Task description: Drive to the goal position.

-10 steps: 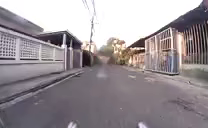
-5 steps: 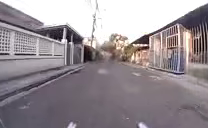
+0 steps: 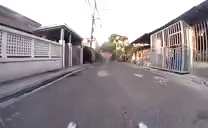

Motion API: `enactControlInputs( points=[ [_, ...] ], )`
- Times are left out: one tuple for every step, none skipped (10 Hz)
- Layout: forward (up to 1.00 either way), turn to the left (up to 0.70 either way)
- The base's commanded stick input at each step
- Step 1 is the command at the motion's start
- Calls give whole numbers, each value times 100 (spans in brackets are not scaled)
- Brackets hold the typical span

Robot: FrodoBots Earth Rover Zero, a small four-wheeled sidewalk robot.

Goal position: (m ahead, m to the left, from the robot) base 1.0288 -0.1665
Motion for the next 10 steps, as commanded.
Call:
enactControlInputs(
  points=[
    [70,0],
    [70,0],
    [70,0],
    [70,0],
    [70,0],
    [70,0],
    [70,0],
    [70,0],
    [70,0],
    [70,0]
  ],
)
